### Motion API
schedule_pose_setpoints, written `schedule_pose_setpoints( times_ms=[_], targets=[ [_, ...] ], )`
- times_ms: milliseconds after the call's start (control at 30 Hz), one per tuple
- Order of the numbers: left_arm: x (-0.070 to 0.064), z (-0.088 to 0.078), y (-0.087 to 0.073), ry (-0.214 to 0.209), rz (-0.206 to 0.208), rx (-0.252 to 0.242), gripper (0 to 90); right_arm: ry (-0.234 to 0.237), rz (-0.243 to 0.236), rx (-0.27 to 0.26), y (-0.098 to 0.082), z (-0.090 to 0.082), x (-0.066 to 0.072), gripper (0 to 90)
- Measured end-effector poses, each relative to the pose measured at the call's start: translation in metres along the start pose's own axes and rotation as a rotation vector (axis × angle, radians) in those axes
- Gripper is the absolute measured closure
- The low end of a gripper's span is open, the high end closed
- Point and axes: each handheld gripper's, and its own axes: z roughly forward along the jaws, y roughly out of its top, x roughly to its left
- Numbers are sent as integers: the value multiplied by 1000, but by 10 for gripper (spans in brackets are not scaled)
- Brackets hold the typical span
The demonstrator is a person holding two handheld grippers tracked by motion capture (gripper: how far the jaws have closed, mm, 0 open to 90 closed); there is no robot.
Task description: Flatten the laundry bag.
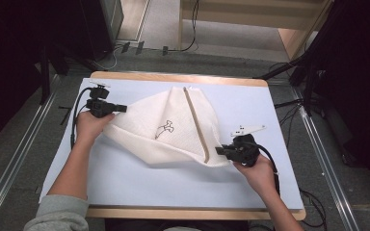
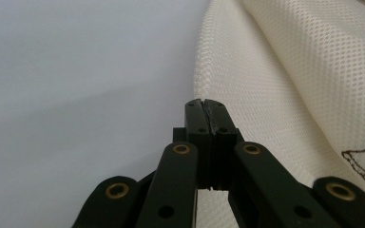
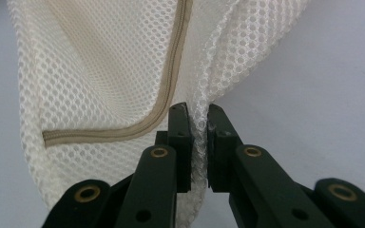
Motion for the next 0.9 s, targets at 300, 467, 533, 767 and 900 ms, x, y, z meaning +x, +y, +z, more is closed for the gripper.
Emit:
schedule_pose_setpoints(
  times_ms=[300, 467, 533, 767, 900],
  targets=[
    [19, -29, -22, 7, -64, -17, 900, -16, 12, 22, -4, -2, -11, 844],
    [24, -35, -30, 13, -84, -18, 900, -11, 21, 42, -8, -4, -15, 843],
    [25, -38, -32, 15, -85, -21, 900, -8, 23, 47, -10, -4, -17, 843],
    [34, -50, -39, 35, -120, -54, 900, -24, 31, 76, -12, -1, -22, 844],
    [41, -55, -44, 69, -134, -60, 900, 24, 50, 96, -16, 4, -22, 842]
  ],
)
